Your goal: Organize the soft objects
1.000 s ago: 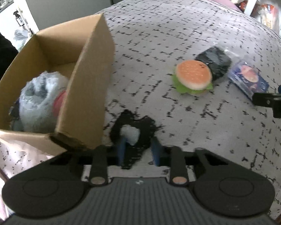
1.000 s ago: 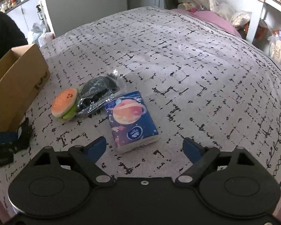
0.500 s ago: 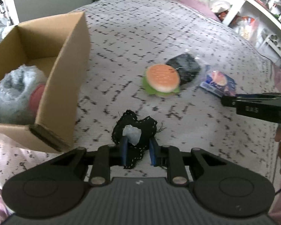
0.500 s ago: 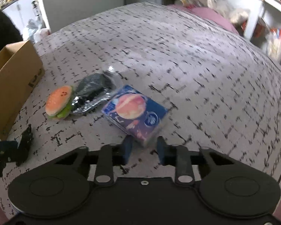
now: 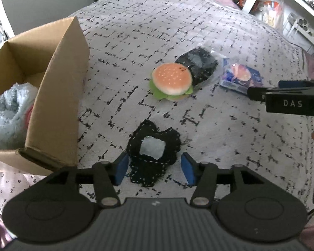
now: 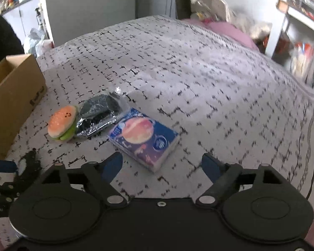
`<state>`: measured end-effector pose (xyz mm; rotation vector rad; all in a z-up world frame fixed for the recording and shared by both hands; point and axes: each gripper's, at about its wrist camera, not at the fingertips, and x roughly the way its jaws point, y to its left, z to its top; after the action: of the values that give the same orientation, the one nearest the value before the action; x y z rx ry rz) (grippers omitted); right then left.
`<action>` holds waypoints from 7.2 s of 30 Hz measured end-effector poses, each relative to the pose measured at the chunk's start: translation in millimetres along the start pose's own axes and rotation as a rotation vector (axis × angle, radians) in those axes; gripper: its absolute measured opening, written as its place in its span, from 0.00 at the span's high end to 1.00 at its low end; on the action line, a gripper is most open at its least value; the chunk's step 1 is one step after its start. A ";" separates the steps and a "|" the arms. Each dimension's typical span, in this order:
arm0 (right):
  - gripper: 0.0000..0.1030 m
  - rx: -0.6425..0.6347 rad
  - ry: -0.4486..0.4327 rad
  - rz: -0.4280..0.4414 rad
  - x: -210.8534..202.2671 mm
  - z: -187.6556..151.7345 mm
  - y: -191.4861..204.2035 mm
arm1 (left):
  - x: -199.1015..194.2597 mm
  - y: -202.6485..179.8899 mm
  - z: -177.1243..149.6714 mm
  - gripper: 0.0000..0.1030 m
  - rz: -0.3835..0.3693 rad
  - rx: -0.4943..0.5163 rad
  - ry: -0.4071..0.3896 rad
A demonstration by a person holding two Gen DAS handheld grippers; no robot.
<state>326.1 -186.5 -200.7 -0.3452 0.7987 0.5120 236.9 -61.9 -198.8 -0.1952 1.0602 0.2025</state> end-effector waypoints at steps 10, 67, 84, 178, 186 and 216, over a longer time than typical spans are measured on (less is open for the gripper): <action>0.20 -0.106 -0.027 -0.051 23.9 9.9 15.0 | 11.5 10.1 8.3 0.52 -0.041 -0.043 -0.012; 0.46 0.280 -0.085 -0.062 -103.1 26.9 54.7 | -99.4 44.6 48.9 0.63 -0.152 -0.016 -0.179; 0.71 0.229 -0.134 0.043 -108.4 53.7 94.9 | -114.3 113.2 75.9 0.62 -0.086 -0.038 -0.221; 0.35 0.289 -0.014 0.187 -67.1 116.6 189.9 | -108.8 229.3 76.2 0.47 -0.112 -0.188 -0.157; 0.28 0.363 -0.004 0.177 -75.4 103.3 140.9 | -115.7 192.7 83.1 0.48 -0.107 -0.131 -0.157; 0.14 0.718 -0.019 0.211 -73.6 49.5 2.1 | -91.0 62.0 96.6 0.26 -0.125 -0.068 -0.113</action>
<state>310.9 -183.4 -113.3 0.4104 0.9500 0.3912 259.1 16.1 -76.8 -0.3069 0.9262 0.1347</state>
